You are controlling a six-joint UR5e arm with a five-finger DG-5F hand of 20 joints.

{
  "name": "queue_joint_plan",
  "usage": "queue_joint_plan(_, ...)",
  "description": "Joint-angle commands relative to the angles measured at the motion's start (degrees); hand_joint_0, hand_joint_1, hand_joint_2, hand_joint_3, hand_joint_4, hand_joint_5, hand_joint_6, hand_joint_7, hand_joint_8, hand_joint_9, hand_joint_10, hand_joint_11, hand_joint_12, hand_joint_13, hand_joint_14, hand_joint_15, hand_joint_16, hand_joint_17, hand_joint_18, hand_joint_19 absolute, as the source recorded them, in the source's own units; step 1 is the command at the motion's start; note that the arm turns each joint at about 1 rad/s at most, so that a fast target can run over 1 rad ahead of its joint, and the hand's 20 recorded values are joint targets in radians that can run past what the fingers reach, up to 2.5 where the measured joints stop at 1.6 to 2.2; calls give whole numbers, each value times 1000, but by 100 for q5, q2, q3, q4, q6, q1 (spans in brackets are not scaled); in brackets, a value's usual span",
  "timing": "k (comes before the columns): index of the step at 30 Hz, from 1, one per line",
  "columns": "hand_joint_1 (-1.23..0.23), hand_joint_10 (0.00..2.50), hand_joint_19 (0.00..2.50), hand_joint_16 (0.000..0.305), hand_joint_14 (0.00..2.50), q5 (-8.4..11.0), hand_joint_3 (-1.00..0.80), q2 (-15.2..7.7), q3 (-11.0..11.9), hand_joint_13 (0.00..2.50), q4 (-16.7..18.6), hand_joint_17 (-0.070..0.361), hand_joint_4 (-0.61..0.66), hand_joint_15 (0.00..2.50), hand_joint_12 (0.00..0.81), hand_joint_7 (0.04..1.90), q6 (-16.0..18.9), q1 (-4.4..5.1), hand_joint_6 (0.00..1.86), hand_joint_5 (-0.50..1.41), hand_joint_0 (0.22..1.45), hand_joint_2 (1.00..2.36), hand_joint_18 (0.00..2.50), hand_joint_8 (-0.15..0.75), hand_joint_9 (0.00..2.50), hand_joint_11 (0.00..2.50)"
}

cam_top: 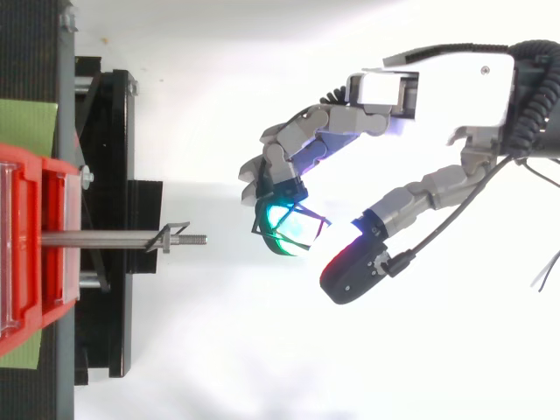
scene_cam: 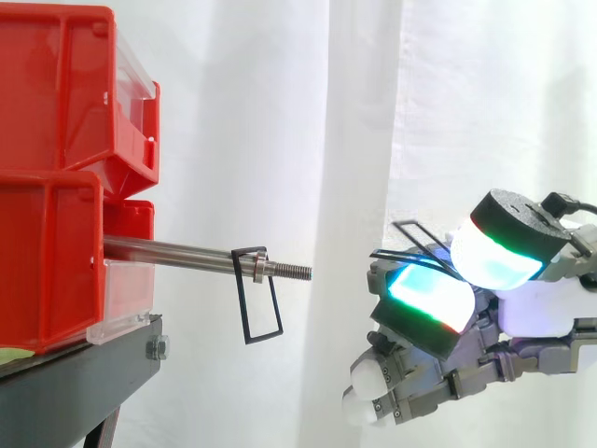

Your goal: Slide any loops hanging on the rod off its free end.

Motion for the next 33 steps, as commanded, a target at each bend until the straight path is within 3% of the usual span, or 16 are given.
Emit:
queue_joint_plan(1,-692,2,0,24,0,3,-380,0,2,527,-7,55,81,0,241,1251,16,-4,786,-190,596,1010,325,255,663,81)
queue_joint_plan(16,-806,3,0,24,0,12,-448,0,2,520,-7,55,85,0,239,1231,130,5,799,-208,627,1004,322,240,632,79)
queue_joint_plan(33,-694,2,0,27,0,12,-500,0,2,545,-16,61,127,0,249,1199,174,5,793,-203,538,1000,356,253,650,70)
